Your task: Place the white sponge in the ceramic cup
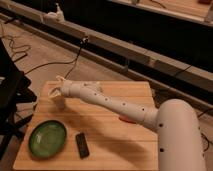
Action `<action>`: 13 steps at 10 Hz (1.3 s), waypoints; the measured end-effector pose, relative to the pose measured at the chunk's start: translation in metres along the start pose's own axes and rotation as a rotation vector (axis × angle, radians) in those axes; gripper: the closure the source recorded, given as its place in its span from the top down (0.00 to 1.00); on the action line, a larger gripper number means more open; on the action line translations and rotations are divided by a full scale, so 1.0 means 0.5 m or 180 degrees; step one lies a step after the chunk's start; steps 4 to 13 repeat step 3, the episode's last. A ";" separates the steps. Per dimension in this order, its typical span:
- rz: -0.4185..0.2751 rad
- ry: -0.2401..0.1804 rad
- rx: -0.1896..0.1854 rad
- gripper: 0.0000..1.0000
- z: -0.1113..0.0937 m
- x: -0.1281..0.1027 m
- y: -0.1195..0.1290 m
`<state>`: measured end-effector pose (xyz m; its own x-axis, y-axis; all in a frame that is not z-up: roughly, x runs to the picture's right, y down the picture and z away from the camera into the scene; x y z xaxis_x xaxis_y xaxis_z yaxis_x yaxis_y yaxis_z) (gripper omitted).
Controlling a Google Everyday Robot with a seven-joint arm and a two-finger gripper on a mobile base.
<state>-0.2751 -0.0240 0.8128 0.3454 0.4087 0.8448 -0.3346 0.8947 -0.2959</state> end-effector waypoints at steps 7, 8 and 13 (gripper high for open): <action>-0.0022 -0.0090 0.0059 0.72 -0.028 -0.036 -0.011; -0.0022 -0.0090 0.0059 0.72 -0.028 -0.036 -0.011; -0.0022 -0.0090 0.0059 0.72 -0.028 -0.036 -0.011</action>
